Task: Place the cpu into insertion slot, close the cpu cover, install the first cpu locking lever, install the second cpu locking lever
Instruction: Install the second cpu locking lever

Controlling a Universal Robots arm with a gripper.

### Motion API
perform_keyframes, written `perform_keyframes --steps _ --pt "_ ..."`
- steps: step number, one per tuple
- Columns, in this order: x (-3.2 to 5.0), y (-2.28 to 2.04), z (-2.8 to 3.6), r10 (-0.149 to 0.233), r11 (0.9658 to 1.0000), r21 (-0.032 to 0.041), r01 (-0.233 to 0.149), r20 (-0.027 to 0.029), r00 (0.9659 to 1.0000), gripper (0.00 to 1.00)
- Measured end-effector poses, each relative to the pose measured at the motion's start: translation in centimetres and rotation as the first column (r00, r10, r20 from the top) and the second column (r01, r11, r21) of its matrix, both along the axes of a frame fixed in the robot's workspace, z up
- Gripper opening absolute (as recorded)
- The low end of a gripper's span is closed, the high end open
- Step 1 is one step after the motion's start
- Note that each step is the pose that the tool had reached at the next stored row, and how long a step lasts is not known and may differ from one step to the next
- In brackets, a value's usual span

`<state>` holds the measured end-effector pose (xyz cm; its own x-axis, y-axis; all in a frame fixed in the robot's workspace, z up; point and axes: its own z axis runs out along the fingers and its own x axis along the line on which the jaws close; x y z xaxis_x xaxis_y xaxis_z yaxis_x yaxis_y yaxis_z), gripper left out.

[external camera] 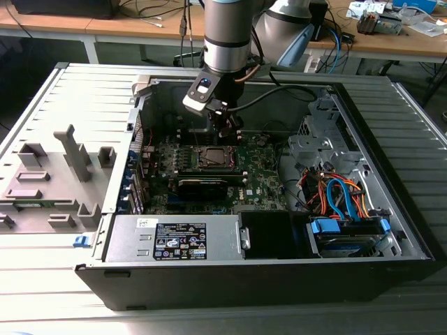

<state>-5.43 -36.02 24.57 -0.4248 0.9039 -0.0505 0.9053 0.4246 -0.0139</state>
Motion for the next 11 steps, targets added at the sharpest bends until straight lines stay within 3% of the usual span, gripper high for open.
perform_keyframes --steps 11 --pt "0.00 0.00 0.00 0.025 0.9997 0.0000 -0.025 0.0000 0.9997 0.11"
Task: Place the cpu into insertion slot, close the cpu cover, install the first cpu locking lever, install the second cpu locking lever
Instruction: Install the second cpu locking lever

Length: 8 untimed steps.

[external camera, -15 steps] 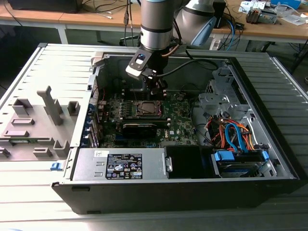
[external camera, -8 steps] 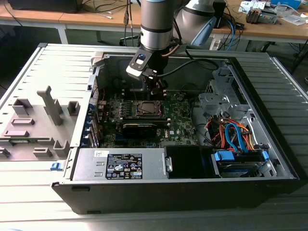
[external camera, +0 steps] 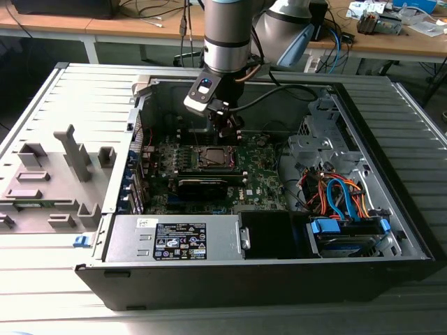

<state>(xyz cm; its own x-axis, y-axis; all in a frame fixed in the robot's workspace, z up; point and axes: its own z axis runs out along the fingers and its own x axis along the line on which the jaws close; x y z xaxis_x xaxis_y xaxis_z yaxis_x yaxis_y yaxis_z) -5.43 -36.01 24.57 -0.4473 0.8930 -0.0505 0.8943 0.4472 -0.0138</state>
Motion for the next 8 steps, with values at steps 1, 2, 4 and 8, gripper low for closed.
perform_keyframes --steps 1,2,4,8 --pt "0.00 0.00 0.00 0.004 1.0000 0.0000 -0.004 0.0000 1.0000 0.11" --pt "0.00 0.00 0.00 0.006 1.0000 0.0000 -0.006 0.0000 1.0000 0.11" --pt "0.00 0.00 0.00 0.011 0.9999 0.0000 -0.011 0.0000 0.9999 0.11" --pt "0.00 0.00 0.00 0.019 0.9998 0.0000 -0.019 0.0000 0.9998 0.11"
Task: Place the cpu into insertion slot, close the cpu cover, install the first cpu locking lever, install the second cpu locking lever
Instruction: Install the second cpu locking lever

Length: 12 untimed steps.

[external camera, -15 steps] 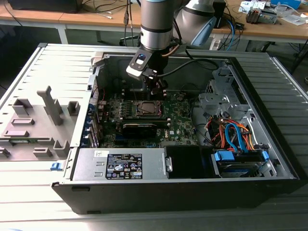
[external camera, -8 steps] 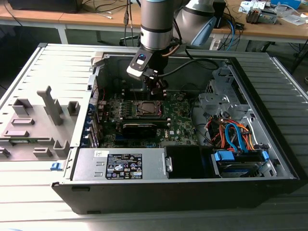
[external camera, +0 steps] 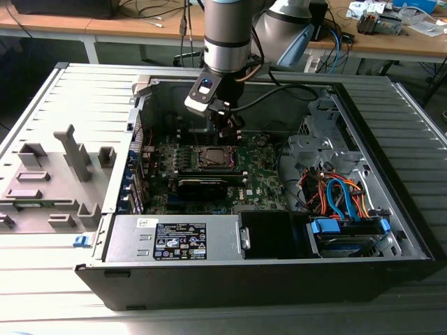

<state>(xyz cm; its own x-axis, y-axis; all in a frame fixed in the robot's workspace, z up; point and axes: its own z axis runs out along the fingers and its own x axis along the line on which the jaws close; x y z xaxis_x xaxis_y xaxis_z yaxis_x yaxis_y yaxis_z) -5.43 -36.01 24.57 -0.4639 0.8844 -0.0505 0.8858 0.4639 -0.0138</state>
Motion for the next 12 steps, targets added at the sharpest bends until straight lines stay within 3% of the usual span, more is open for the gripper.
perform_keyframes --steps 12 --pt "0.00 0.00 0.00 0.017 0.9999 0.0000 -0.017 0.0000 0.9999 0.11"
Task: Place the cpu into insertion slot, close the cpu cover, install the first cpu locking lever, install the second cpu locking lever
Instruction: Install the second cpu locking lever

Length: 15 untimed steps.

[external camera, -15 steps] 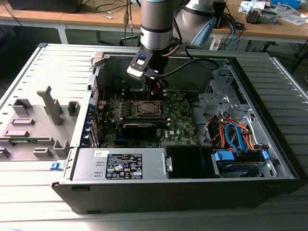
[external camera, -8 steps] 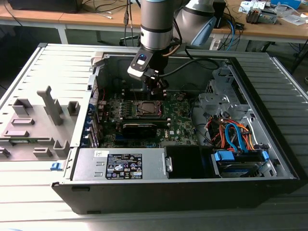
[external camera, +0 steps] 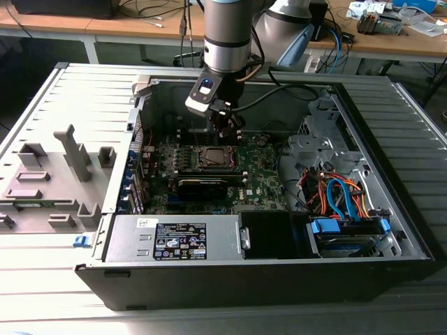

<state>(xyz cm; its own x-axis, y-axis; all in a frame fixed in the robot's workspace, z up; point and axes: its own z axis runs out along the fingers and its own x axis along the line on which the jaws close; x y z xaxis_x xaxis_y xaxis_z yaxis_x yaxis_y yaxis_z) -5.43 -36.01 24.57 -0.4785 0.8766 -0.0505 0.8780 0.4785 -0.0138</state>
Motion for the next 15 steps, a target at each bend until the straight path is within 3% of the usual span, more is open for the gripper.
perform_keyframes --steps 15 --pt "0.00 0.00 0.00 0.033 0.9995 0.0000 -0.033 0.0000 0.9995 0.11"
